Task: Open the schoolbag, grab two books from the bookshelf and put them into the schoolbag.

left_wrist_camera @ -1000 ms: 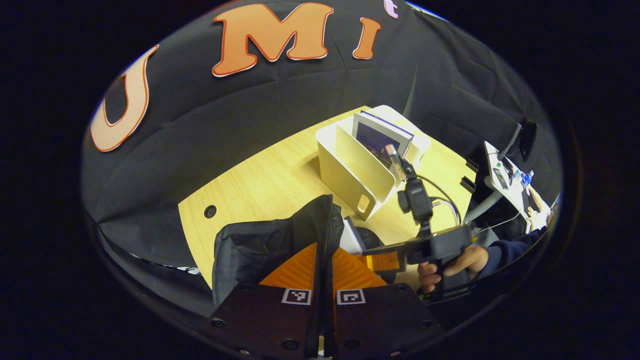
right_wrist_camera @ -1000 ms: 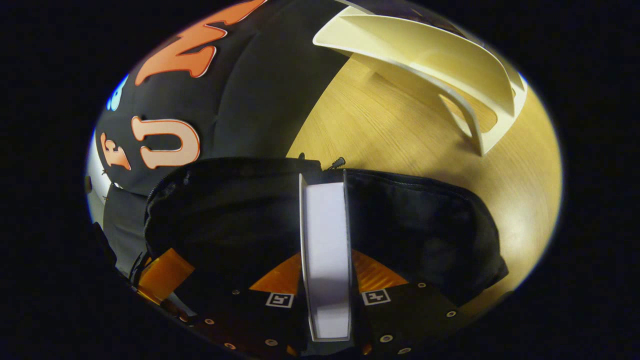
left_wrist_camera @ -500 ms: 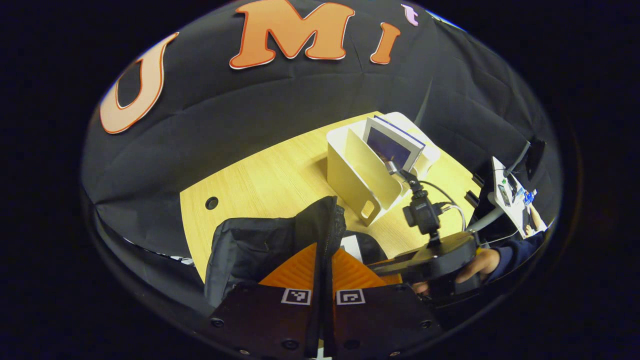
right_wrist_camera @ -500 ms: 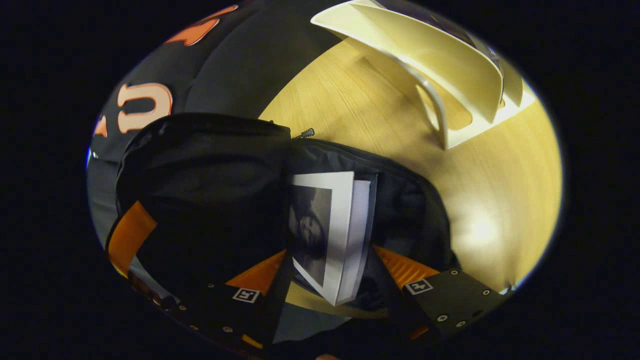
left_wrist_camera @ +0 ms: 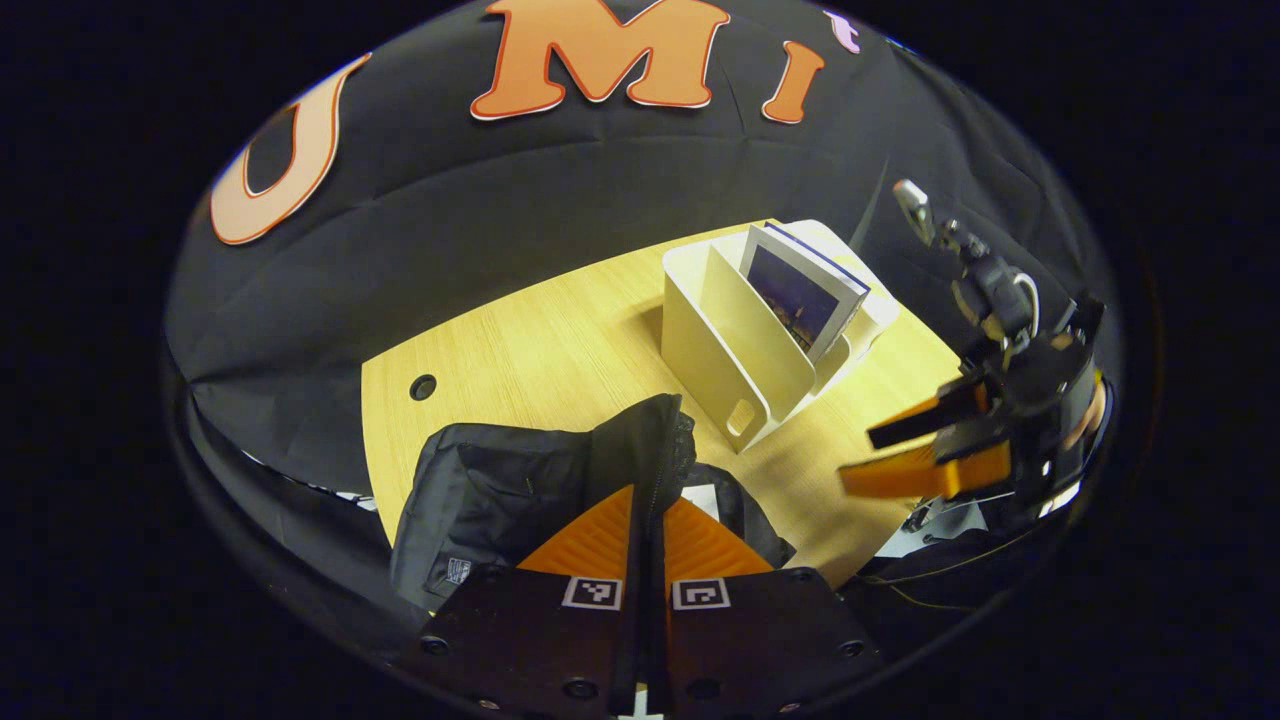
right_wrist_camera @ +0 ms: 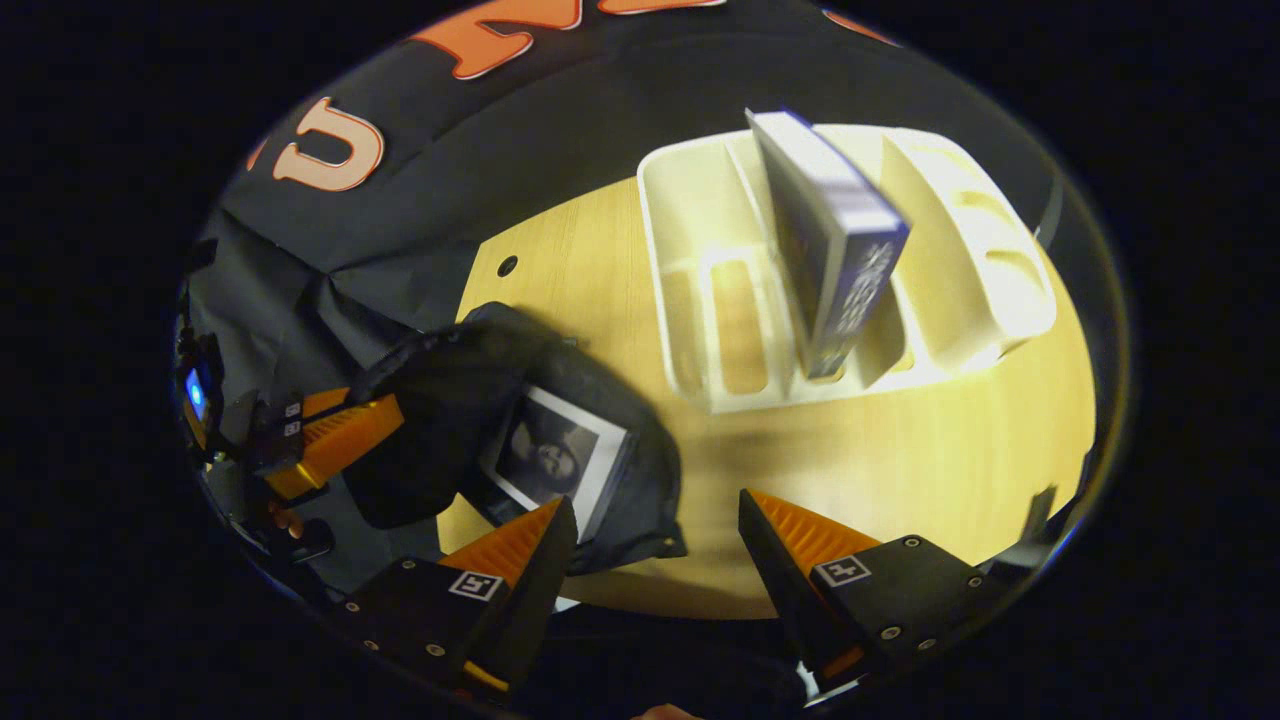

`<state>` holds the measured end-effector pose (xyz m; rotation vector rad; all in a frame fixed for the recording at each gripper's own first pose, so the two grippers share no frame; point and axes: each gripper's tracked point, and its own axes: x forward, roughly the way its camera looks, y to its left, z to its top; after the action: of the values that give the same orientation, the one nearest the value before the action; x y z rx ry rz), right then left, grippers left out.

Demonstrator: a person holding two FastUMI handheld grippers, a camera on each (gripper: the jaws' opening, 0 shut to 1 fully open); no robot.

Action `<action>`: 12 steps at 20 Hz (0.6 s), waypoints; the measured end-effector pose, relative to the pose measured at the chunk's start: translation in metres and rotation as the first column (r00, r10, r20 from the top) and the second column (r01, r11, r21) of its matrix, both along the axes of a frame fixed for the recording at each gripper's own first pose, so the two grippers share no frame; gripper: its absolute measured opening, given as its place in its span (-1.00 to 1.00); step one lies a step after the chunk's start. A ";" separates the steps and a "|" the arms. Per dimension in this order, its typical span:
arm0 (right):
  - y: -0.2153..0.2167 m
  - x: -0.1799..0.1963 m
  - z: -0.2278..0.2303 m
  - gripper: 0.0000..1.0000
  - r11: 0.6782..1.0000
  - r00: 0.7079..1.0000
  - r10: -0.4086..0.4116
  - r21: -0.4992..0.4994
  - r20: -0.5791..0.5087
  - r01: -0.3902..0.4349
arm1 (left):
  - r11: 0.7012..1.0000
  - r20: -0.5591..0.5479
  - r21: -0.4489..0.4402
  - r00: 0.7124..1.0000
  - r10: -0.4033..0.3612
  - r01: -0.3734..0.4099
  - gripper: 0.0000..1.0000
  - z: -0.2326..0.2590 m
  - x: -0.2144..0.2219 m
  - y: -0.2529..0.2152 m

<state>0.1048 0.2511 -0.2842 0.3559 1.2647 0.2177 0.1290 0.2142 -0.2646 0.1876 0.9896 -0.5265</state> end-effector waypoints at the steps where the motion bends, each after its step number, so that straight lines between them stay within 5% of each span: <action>1: -0.016 0.011 0.012 0.94 1.000 1.000 0.018 -0.021 0.009 -0.018 | 1.000 -0.002 0.001 1.000 0.006 -0.006 -0.92 -0.001 0.000 0.000; 8: -0.073 0.080 0.055 0.94 0.979 0.990 0.138 -0.155 0.020 -0.133 | 0.998 -0.021 0.015 0.998 0.059 -0.059 -0.91 -0.007 0.005 0.001; 12: -0.095 0.122 0.038 0.95 0.962 0.986 0.159 -0.216 -0.045 -0.165 | 0.996 -0.042 0.029 0.995 0.086 -0.084 -0.92 -0.014 0.009 0.003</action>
<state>0.2267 0.1560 -0.2458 0.0656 1.3312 0.2102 0.1378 0.2171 -0.2789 0.1582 1.0428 -0.4408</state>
